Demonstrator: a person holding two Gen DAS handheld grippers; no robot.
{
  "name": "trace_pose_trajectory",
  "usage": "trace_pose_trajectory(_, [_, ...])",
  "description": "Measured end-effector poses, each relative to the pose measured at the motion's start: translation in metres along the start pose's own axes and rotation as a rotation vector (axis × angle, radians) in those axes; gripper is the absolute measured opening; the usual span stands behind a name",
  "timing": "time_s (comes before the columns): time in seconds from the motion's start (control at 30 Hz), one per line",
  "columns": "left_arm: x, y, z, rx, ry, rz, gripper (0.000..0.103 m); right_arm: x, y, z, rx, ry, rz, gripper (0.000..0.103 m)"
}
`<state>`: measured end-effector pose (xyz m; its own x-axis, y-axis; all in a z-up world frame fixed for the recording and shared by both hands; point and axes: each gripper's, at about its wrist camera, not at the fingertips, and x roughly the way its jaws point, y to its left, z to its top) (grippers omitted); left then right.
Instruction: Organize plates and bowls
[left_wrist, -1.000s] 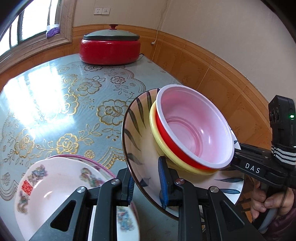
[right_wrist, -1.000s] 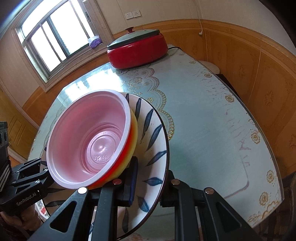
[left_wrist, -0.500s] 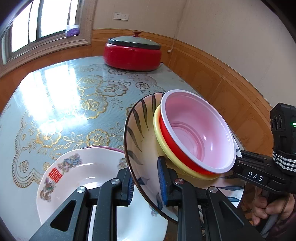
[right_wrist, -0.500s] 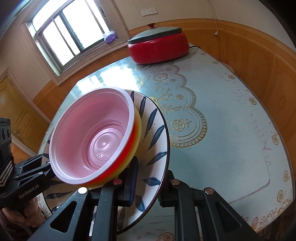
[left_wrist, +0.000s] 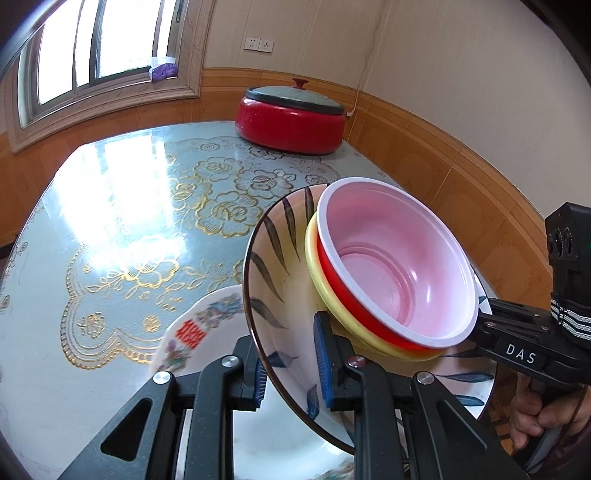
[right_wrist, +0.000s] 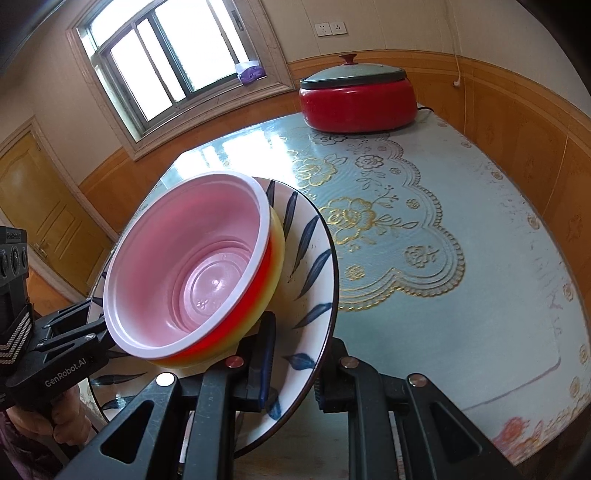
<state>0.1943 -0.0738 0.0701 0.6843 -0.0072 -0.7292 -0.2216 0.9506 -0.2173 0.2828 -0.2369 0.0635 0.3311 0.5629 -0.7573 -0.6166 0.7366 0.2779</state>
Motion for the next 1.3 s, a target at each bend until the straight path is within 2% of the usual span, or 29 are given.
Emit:
trace_pose_trajectory(0.2, [-0.007, 0.035, -0.010, 0.034, 0.029, -0.008, 0.021, 0.013, 0.037, -0.017, 0.024, 0.015, -0.021, 0.016])
trace_pose_trajectory(0.4, [-0.008, 0.055, -0.026, 0.070, 0.067, -0.030, 0.021, 0.022, 0.059, -0.036, 0.054, 0.033, -0.054, 0.016])
trace_pose_trajectory(0.77, [0.005, 0.070, -0.039, 0.115, 0.112, -0.073, 0.021, 0.036, 0.070, -0.056, 0.095, 0.050, -0.153, 0.016])
trace_pose_trajectory(0.93, [0.010, 0.070, -0.037, 0.139, 0.101, -0.081, 0.021, 0.041, 0.069, -0.058, 0.094, 0.048, -0.208, 0.016])
trace_pose_trajectory(1.13, [0.012, 0.068, -0.039, 0.171, 0.090, -0.093, 0.021, 0.036, 0.077, -0.058, 0.031, 0.023, -0.326, 0.016])
trace_pose_trajectory(1.3, [0.010, 0.071, -0.039, 0.168, 0.085, -0.098, 0.021, 0.034, 0.077, -0.060, 0.036, 0.026, -0.325, 0.016])
